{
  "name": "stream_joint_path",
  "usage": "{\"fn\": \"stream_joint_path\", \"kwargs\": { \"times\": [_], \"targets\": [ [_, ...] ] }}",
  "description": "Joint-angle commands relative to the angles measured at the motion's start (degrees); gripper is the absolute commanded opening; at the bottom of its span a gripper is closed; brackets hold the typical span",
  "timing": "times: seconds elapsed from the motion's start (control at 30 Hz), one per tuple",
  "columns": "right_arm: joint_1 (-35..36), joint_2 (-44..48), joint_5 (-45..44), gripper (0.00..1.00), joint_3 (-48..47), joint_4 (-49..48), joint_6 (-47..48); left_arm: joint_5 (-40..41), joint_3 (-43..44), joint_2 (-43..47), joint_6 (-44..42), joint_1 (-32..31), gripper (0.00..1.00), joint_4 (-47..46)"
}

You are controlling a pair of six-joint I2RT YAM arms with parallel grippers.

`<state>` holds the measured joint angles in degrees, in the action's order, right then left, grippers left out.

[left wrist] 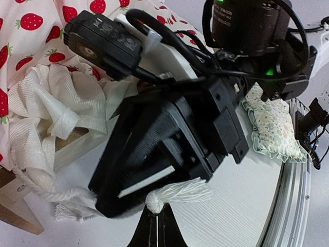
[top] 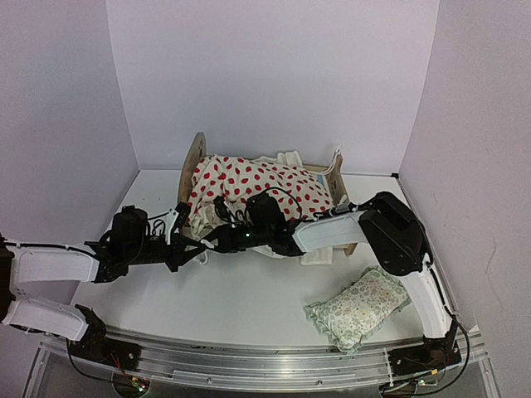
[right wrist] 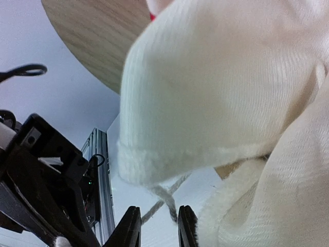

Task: Set up the pet bed
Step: Cross the left ropes of the mattress at the bed frame base.

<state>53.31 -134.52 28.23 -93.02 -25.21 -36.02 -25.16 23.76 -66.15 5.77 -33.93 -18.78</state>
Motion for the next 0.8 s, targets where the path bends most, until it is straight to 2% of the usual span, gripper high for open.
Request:
{"fn": "stream_joint_path", "kwargs": {
  "times": [0.0,0.1,0.17,0.43,0.6,0.77],
  "targets": [
    [-0.3,2.6,1.3,0.31,5.3,5.5,2.9,-3.1,6.1,-3.8,1.2,-0.9,0.0,-6.3],
    [-0.3,4.6,-0.1,0.45,7.7,6.1,4.9,-2.5,7.4,-5.5,1.1,-1.0,0.0,-6.2],
    [-0.3,5.7,-1.1,0.5,9.4,6.4,5.9,-1.9,7.9,-6.1,0.9,-1.0,0.0,-6.2],
    [-0.2,7.0,-2.4,0.52,13.8,5.3,9.5,-1.8,13.4,-10.7,0.4,-0.9,0.0,-3.5],
    [0.6,9.4,-5.0,0.58,20.9,-6.0,11.8,-2.4,15.5,-12.5,0.7,-1.1,0.01,-1.4],
    [2.0,7.6,-11.9,0.59,25.9,-23.5,14.3,-3.7,15.6,-12.3,2.1,-1.1,0.01,1.2]
  ]
}}
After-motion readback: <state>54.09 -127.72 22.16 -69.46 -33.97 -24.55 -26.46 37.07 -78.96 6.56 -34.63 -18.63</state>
